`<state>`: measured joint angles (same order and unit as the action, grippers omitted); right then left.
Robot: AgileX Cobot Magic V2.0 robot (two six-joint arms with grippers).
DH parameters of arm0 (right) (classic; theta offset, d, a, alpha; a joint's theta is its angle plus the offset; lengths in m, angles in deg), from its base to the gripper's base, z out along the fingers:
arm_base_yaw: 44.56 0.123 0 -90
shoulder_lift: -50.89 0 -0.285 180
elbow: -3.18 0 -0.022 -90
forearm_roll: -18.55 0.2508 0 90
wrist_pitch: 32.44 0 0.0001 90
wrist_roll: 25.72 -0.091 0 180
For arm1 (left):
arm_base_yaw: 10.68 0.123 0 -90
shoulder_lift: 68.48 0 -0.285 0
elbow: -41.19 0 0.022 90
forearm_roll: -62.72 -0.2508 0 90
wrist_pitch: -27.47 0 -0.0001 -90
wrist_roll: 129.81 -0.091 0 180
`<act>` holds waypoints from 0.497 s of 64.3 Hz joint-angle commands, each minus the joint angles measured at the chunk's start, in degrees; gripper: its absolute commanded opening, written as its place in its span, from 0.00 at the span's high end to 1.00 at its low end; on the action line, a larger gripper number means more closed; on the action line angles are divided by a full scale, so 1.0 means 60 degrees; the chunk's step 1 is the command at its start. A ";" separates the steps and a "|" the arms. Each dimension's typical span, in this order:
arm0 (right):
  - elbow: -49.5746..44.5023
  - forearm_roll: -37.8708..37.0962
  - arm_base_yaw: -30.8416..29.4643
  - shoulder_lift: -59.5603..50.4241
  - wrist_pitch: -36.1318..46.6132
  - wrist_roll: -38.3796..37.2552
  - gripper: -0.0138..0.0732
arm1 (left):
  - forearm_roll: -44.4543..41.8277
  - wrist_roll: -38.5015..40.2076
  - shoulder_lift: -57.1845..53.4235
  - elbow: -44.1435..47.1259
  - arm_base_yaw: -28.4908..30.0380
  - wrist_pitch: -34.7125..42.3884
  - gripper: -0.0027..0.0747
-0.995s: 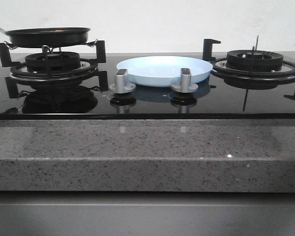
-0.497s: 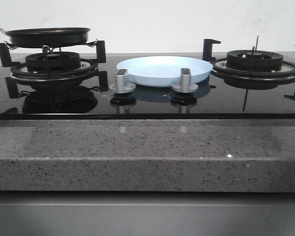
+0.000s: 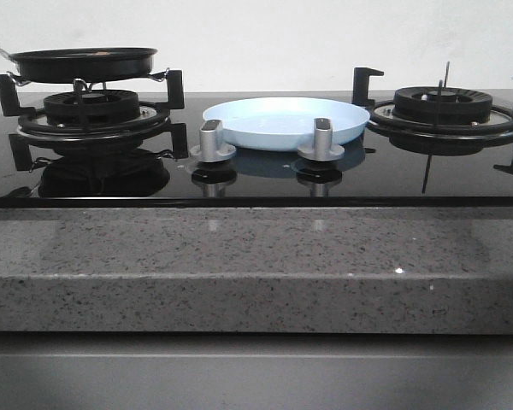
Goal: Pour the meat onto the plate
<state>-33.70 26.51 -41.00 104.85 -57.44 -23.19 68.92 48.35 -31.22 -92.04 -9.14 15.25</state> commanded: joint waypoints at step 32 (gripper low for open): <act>0.6245 0.0273 0.1688 0.6455 -0.2288 0.0180 0.09 | 0.0000 0.0045 0.0084 -0.0348 0.0018 0.0852 0.12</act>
<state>-3.09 27.37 -32.17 140.51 -70.98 -23.07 68.92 48.35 -31.22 -92.04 -9.14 15.38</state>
